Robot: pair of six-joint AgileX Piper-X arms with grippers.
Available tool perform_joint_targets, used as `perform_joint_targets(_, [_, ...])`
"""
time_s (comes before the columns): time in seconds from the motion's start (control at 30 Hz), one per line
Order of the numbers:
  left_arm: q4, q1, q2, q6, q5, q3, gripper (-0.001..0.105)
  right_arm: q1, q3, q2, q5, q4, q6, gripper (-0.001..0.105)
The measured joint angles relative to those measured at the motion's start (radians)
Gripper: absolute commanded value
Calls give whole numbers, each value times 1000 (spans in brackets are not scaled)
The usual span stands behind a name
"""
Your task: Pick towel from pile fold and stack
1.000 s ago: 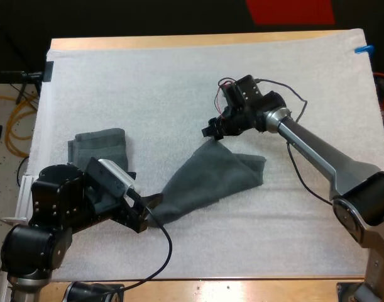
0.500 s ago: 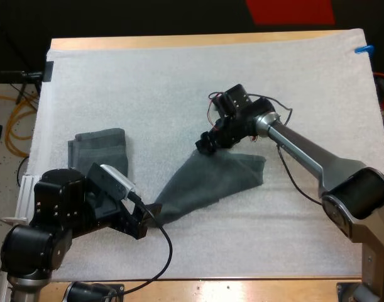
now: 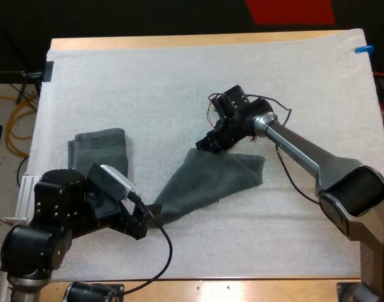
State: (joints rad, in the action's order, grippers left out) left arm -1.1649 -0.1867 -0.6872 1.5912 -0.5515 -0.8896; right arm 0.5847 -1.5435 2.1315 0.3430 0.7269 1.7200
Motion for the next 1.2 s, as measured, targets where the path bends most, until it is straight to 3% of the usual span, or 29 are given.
perform_joint_targets(0.07, [0, 0, 0, 0, 0, 0, 71, 5, 0, 3, -12, -2, 0, 1])
perform_joint_targets(0.27, [0, 0, 0, 0, 0, 0, 71, 13, 0, 3, -84, -2, 12, 0])
perform_joint_targets(0.5, [0, 0, 0, 0, 0, 0, 71, 17, 2, -52, -395, 11, 155, 0])
perform_joint_targets(0.63, [7, 0, 0, 0, 0, 0, 71, -32, 2, -95, -501, 11, 181, 0])
perform_joint_targets(0.73, [18, 0, 0, 2, 0, 0, 71, -81, 2, -105, -492, 16, 169, 0])
perform_joint_targets(0.93, [31, 0, 0, 0, 0, 0, 71, -118, 2, -104, -313, 35, 150, 0])
perform_joint_targets(1.0, [40, 0, 0, 0, 0, 0, 71, -106, 2, -104, -274, 45, 150, 6])
perform_joint_targets(1.17, [44, 0, 0, 0, 0, 0, 71, -64, 2, -104, -234, 58, 156, 53])
perform_joint_targets(1.2, [44, 0, 0, 0, 0, 0, 71, -53, 2, -104, -231, 60, 156, 58])
